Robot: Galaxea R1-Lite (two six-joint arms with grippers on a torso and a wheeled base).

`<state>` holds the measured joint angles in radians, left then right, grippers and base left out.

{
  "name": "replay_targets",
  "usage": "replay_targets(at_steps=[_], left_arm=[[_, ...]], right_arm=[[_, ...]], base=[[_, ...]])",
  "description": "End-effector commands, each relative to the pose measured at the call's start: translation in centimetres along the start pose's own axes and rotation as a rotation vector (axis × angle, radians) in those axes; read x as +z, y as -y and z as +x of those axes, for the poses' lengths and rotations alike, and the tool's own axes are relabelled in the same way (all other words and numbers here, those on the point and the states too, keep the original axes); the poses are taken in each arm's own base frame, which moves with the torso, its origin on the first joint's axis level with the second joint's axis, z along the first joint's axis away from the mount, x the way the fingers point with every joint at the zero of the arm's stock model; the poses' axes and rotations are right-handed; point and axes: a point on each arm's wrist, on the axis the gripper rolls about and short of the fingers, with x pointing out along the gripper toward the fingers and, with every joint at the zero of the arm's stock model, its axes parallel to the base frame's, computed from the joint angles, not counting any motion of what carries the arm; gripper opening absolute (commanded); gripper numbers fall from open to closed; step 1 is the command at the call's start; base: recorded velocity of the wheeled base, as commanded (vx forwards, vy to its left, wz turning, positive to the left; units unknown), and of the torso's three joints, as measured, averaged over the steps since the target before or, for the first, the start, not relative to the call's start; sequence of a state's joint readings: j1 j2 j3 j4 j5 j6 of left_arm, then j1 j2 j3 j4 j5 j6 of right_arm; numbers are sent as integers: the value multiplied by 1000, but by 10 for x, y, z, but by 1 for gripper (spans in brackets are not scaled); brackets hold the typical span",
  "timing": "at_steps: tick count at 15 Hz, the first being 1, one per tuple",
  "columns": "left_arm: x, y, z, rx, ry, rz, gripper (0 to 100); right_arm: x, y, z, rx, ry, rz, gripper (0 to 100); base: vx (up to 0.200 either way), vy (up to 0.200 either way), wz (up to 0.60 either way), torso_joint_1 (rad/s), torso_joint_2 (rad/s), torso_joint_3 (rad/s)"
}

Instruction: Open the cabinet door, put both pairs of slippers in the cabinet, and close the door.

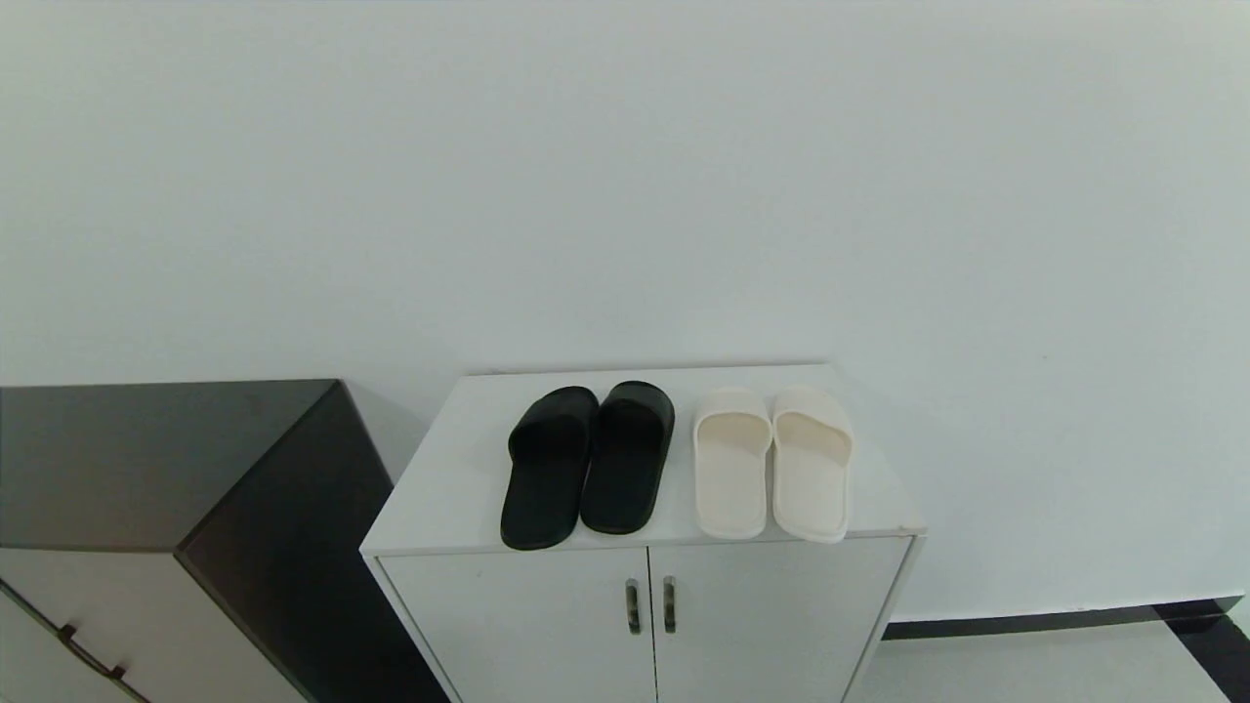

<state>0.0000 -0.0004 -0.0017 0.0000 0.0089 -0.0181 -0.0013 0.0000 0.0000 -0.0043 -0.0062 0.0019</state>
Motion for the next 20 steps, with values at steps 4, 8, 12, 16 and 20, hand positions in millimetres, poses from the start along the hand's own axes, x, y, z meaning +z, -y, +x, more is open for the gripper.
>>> replay_targets(at_steps=[4,8,12,16,20], left_arm=[[0,0,0,0,-1,1,100],[0,0,0,-1,-1,6,100],[0,0,0,-1,-1,6,100],[0,0,0,-1,-1,6,100],[0,0,0,-1,-1,6,100]], right_arm=[[117,-2,14,127,15,157,100],[94,-14,77,379,-324,130,100],[93,-73,133,528,-383,209,100],[92,-140,164,429,-419,247,100],[79,-186,207,228,-409,172,100]], base=[[0,0,0,0,0,0],[0,0,0,0,0,0],[0,0,0,0,0,0],[0,0,0,0,0,0],[0,0,0,0,0,0]])
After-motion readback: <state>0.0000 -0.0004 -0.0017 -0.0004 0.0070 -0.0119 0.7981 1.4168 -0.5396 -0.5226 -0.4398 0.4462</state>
